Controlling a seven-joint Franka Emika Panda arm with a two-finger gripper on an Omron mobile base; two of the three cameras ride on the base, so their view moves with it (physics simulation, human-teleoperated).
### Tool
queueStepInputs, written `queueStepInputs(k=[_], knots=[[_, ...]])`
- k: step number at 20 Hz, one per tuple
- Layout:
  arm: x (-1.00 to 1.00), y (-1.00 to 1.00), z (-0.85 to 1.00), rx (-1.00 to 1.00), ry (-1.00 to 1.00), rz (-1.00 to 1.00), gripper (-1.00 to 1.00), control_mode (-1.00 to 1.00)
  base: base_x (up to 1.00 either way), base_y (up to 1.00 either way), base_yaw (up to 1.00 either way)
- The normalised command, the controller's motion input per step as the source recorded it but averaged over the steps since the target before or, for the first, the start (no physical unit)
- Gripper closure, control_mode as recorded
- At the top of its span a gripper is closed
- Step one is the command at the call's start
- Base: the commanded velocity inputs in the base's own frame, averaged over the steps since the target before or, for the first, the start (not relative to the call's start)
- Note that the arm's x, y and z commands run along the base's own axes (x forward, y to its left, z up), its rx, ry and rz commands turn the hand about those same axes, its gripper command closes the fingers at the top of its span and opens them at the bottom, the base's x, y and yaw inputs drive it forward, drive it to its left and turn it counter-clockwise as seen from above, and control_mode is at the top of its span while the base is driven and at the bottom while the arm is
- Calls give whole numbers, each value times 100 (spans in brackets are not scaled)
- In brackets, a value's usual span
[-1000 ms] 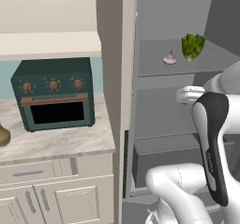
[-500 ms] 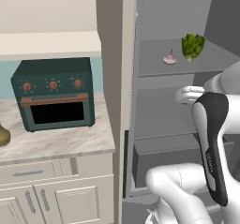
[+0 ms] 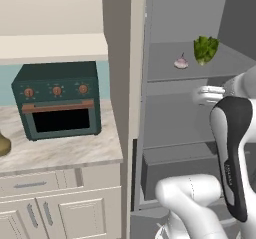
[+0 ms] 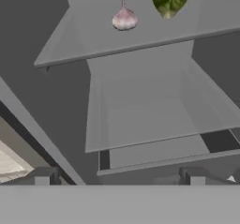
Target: Retrieve the bottle and the shaker from the cabinet and place them next to the mixing bowl on the counter. Then add garlic from the fridge to the mixing bowl.
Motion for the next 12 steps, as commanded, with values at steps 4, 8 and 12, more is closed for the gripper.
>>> queueStepInputs(k=[4, 8, 12], knots=[[-8, -2, 97, 0, -24, -2, -100, -100, 0, 0, 0], [11, 0, 62, 0, -20, -7, -100, -100, 0, 0, 0], [37, -11, 49, 0, -14, -13, -100, -100, 0, 0, 0]])
